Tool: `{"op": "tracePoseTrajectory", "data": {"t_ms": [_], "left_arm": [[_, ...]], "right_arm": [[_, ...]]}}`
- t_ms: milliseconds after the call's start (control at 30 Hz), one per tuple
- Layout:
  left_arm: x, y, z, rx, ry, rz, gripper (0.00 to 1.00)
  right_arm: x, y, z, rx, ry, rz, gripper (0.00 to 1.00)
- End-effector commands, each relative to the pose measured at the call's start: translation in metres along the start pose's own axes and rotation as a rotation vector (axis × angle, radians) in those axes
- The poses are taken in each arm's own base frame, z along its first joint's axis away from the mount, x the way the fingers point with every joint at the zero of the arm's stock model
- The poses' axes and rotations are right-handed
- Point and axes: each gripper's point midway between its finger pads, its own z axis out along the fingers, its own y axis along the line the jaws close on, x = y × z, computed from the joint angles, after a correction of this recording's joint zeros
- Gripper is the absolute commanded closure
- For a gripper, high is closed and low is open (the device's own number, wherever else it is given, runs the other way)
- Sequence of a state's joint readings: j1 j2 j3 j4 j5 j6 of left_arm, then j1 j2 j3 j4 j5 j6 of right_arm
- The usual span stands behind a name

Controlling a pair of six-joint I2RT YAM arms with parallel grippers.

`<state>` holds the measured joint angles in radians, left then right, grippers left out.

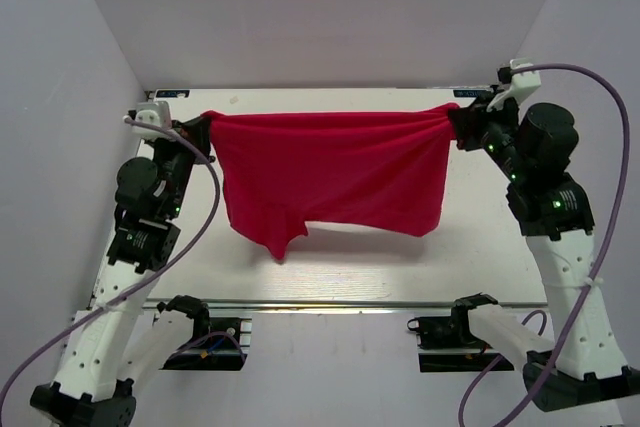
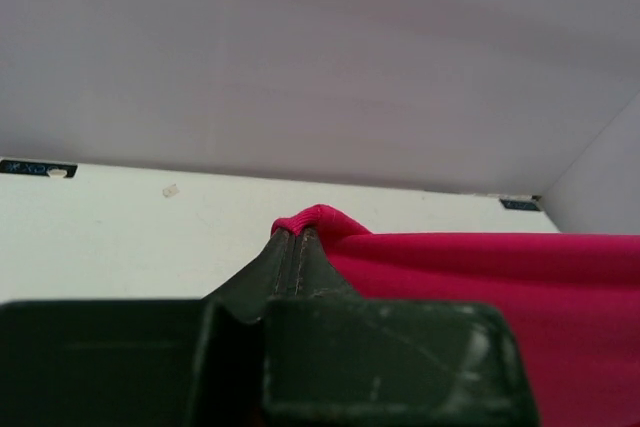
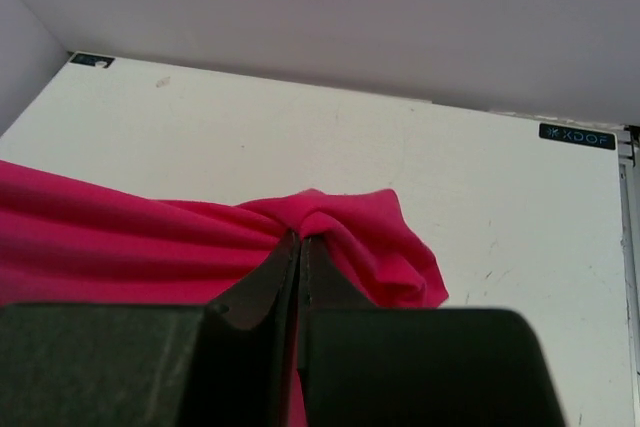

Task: Fold and stack the t-shirts
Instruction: Flatten out the tshirt

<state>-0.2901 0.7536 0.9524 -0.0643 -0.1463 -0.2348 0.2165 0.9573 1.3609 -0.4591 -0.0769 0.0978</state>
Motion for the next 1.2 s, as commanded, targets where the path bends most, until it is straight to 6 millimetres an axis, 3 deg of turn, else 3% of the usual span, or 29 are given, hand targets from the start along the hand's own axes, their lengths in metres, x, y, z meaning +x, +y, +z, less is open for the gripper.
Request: {"op": "tracePoseTrajectory", "data": {"t_ms": [0, 67, 167, 200, 233, 267, 300, 333, 367, 400, 433, 467, 500, 533, 567, 600, 633, 667, 700, 767, 833, 867, 933, 967, 1000, 1033, 1067, 1133, 1167], "left_arm": [[0.02, 0.001, 0.03, -0.014, 0.063, 0.024, 1.0], [0.061, 0.012, 0.059, -0.054, 0.165, 0.03, 1.0], [0.094, 0.021, 0.094, -0.099, 0.232, 0.044, 1.0], [0.125, 0.025, 0.117, -0.115, 0.3, 0.054, 1.0], [0.141, 0.033, 0.129, -0.151, 0.328, 0.065, 1.0], [0.157, 0.035, 0.141, -0.159, 0.361, 0.07, 1.0], [0.159, 0.037, 0.158, -0.184, 0.37, 0.078, 1.0], [0.207, 0.056, 0.172, -0.239, 0.465, 0.102, 1.0], [0.225, 0.062, 0.181, -0.257, 0.5, 0.112, 1.0], [0.214, 0.064, 0.204, -0.274, 0.47, 0.109, 0.82], [0.234, 0.071, 0.206, -0.308, 0.537, 0.111, 0.63], [0.274, 0.086, 0.21, -0.342, 0.621, 0.116, 0.41], [0.265, 0.082, 0.228, -0.337, 0.597, 0.111, 0.12], [0.274, 0.088, 0.227, -0.352, 0.636, 0.099, 0.0], [0.278, 0.087, 0.23, -0.344, 0.647, 0.096, 0.0], [0.28, 0.092, 0.232, -0.344, 0.651, 0.09, 0.0], [0.285, 0.09, 0.231, -0.333, 0.658, 0.086, 0.0], [0.277, 0.089, 0.231, -0.327, 0.637, 0.083, 0.0], [0.284, 0.089, 0.221, -0.317, 0.665, 0.09, 0.0], [0.269, 0.081, 0.214, -0.286, 0.648, 0.076, 0.0], [0.278, 0.08, 0.193, -0.272, 0.701, 0.073, 0.0], [0.264, 0.068, 0.187, -0.242, 0.685, 0.066, 0.0], [0.276, 0.06, 0.161, -0.215, 0.741, 0.052, 0.0], [0.286, 0.061, 0.144, -0.208, 0.786, 0.049, 0.0], [0.278, 0.047, 0.134, -0.157, 0.794, 0.003, 0.0], [0.279, 0.042, 0.123, -0.13, 0.815, -0.011, 0.0], [0.293, 0.039, 0.104, -0.12, 0.86, -0.031, 0.0], [0.285, 0.022, 0.082, -0.064, 0.867, -0.075, 0.0], [0.298, 0.024, 0.061, -0.063, 0.914, -0.092, 0.0]], "right_arm": [[0.014, -0.019, 0.036, 0.067, 0.037, 0.008, 1.0], [0.041, -0.029, 0.071, 0.091, 0.12, 0.025, 1.0], [0.083, -0.059, 0.122, 0.199, 0.24, 0.036, 1.0], [0.09, -0.064, 0.133, 0.215, 0.259, 0.035, 1.0], [0.131, -0.078, 0.168, 0.248, 0.367, 0.038, 1.0], [0.129, -0.083, 0.181, 0.269, 0.366, 0.033, 1.0], [0.142, -0.091, 0.191, 0.28, 0.406, 0.025, 1.0], [0.187, -0.102, 0.226, 0.292, 0.51, 0.029, 1.0], [0.196, -0.11, 0.237, 0.304, 0.533, 0.029, 1.0], [0.161, -0.107, 0.253, 0.295, 0.491, 0.028, 1.0], [0.224, -0.119, 0.274, 0.304, 0.621, 0.037, 0.89], [0.225, -0.119, 0.282, 0.288, 0.635, 0.047, 0.71], [0.2, -0.117, 0.286, 0.279, 0.62, 0.045, 0.63], [0.216, -0.117, 0.29, 0.267, 0.653, 0.044, 0.54], [0.209, -0.117, 0.291, 0.27, 0.632, 0.039, 0.37], [0.22, -0.119, 0.286, 0.271, 0.655, 0.043, 0.29], [0.204, -0.119, 0.281, 0.274, 0.597, 0.036, 0.21], [0.225, -0.12, 0.27, 0.276, 0.644, 0.048, 0.12], [0.224, -0.12, 0.264, 0.279, 0.638, 0.053, 0.1], [0.225, -0.119, 0.238, 0.298, 0.64, 0.083, 0.1], [0.231, -0.114, 0.215, 0.313, 0.656, 0.119, 0.1], [0.234, -0.114, 0.209, 0.326, 0.66, 0.145, 0.1], [0.232, -0.112, 0.191, 0.336, 0.658, 0.164, 0.1], [0.244, -0.112, 0.183, 0.352, 0.68, 0.19, 0.1], [0.258, -0.112, 0.17, 0.361, 0.71, 0.209, 0.1], [0.246, -0.11, 0.168, 0.356, 0.683, 0.207, 0.1], [0.257, -0.111, 0.16, 0.374, 0.705, 0.234, 0.1], [0.261, -0.111, 0.145, 0.393, 0.71, 0.26, 0.1], [0.277, -0.111, 0.134, 0.404, 0.744, 0.272, 0.1]]}}
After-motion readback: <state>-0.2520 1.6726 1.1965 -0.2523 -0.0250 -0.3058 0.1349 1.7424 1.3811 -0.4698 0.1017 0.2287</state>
